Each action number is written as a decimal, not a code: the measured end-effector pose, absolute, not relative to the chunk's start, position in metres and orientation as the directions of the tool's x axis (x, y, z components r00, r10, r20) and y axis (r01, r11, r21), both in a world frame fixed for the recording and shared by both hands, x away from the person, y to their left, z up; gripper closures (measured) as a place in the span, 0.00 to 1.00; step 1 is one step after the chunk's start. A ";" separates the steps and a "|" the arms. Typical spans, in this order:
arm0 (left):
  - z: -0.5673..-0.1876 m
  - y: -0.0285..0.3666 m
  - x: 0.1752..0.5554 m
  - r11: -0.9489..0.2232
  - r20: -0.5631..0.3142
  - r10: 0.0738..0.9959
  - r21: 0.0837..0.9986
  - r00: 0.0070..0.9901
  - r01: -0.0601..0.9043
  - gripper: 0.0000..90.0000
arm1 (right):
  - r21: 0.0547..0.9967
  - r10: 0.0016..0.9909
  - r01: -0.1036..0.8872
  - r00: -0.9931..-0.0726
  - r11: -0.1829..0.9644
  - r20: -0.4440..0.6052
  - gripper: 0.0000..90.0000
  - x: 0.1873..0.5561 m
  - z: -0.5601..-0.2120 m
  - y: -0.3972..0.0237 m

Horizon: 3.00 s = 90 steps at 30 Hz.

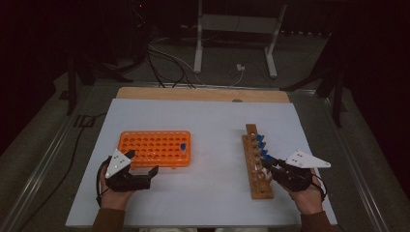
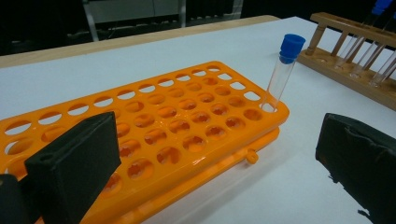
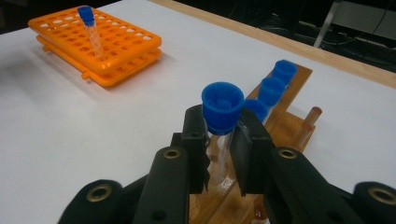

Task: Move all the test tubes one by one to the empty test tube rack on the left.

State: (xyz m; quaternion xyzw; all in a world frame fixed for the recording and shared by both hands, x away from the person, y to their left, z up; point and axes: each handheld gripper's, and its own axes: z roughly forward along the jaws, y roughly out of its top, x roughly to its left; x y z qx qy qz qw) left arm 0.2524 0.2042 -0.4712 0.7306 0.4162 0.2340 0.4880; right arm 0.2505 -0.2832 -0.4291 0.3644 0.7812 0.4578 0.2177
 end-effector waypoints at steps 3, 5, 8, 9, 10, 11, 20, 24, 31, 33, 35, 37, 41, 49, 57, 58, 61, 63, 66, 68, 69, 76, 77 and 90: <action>-0.471 0.204 0.252 -0.176 -0.065 0.837 0.908 0.543 0.381 0.01 | 0.878 0.768 0.369 -0.640 0.307 0.000 0.85 0.251 -0.422 -0.285; -0.471 0.204 0.252 -0.176 -0.065 0.838 0.908 0.542 0.381 0.01 | 0.881 0.767 0.364 -0.642 0.303 0.002 0.85 0.251 -0.417 -0.286; -0.471 0.204 0.253 -0.177 -0.067 0.837 0.906 0.543 0.385 0.01 | 0.882 0.762 0.359 -0.647 0.307 -0.002 0.85 0.252 -0.411 -0.286; -0.471 0.204 0.253 -0.179 -0.066 0.836 0.906 0.544 0.384 0.01 | 0.881 0.760 0.358 -0.649 0.310 -0.003 0.85 0.252 -0.409 -0.286; -0.471 0.203 0.253 -0.181 -0.064 0.836 0.906 0.544 0.384 0.01 | 0.881 0.758 0.356 -0.652 0.311 -0.004 0.85 0.252 -0.406 -0.286; -0.471 0.203 0.253 -0.181 -0.064 0.836 0.905 0.544 0.384 0.01 | 0.881 0.755 0.355 -0.656 0.313 -0.003 0.85 0.253 -0.404 -0.286; -0.471 0.203 0.252 -0.181 -0.063 0.839 0.904 0.540 0.386 0.01 | 0.887 0.743 0.328 -0.669 0.324 -0.024 0.85 0.252 -0.389 -0.284; -0.470 0.202 0.252 -0.181 -0.061 0.840 0.905 0.538 0.385 0.01 | 0.889 0.736 0.322 -0.677 0.325 -0.023 0.85 0.253 -0.385 -0.280; -0.465 0.200 0.254 -0.182 -0.054 0.843 0.908 0.535 0.378 0.01 | 0.891 0.719 0.313 -0.694 0.328 -0.021 0.85 0.257 -0.382 -0.269; -0.462 0.199 0.254 -0.178 -0.059 0.838 0.910 0.542 0.375 0.01 | 0.893 0.714 0.309 -0.700 0.329 -0.021 0.85 0.259 -0.381 -0.265; -0.460 0.199 0.254 -0.174 -0.066 0.833 0.911 0.550 0.374 0.01 | 0.895 0.710 0.306 -0.704 0.326 -0.018 0.85 0.260 -0.381 -0.261; -0.458 0.197 0.255 -0.159 -0.083 0.830 0.912 0.552 0.377 0.01 | 0.896 0.707 0.305 -0.707 0.322 -0.014 0.85 0.263 -0.381 -0.258; -0.454 0.193 0.256 -0.171 -0.077 0.820 0.913 0.568 0.371 0.01 | 0.897 0.697 0.304 -0.717 0.321 -0.007 0.85 0.267 -0.382 -0.250; -0.448 0.182 0.257 -0.210 -0.048 0.801 0.911 0.597 0.355 0.01 | 0.900 0.679 0.299 -0.734 0.318 0.004 0.85 0.273 -0.383 -0.234; -0.446 0.170 0.260 -0.229 -0.042 0.780 0.909 0.624 0.348 0.01 | 0.903 0.648 0.287 -0.762 0.321 0.013 0.85 0.278 -0.382 -0.212; -0.445 0.168 0.260 -0.232 -0.040 0.778 0.909 0.627 0.346 0.01 | 0.903 0.643 0.287 -0.766 0.321 0.014 0.85 0.278 -0.382 -0.208; -0.443 0.162 0.260 -0.244 -0.032 0.771 0.908 0.636 0.341 0.01 | 0.902 0.630 0.283 -0.777 0.327 0.015 0.85 0.280 -0.383 -0.199; -0.442 0.158 0.260 -0.247 -0.030 0.765 0.908 0.643 0.338 0.01 | 0.900 0.623 0.287 -0.782 0.328 0.022 0.85 0.281 -0.384 -0.193; -0.440 0.152 0.261 -0.257 -0.027 0.755 0.907 0.655 0.334 0.03 | 0.899 0.613 0.286 -0.790 0.332 0.025 0.85 0.281 -0.386 -0.185; -0.440 0.147 0.260 -0.261 -0.028 0.747 0.907 0.665 0.331 0.04 | 0.898 0.606 0.288 -0.795 0.333 0.030 0.85 0.281 -0.387 -0.180; -0.440 0.144 0.260 -0.256 -0.033 0.742 0.909 0.670 0.328 0.05 | 0.897 0.602 0.289 -0.798 0.334 0.033 0.85 0.281 -0.388 -0.177; -0.438 0.127 0.259 -0.265 -0.029 0.724 0.911 0.689 0.317 0.09 | 0.895 0.574 0.287 -0.817 0.341 0.043 0.85 0.282 -0.391 -0.158; -0.437 0.125 0.258 -0.265 -0.024 0.726 0.912 0.687 0.312 0.11 | 0.894 0.570 0.287 -0.820 0.344 0.044 0.85 0.283 -0.391 -0.155; -0.434 0.095 0.254 -0.305 0.007 0.658 0.916 0.753 0.258 0.45 | 0.886 0.529 0.291 -0.847 0.361 0.063 0.85 0.282 -0.397 -0.126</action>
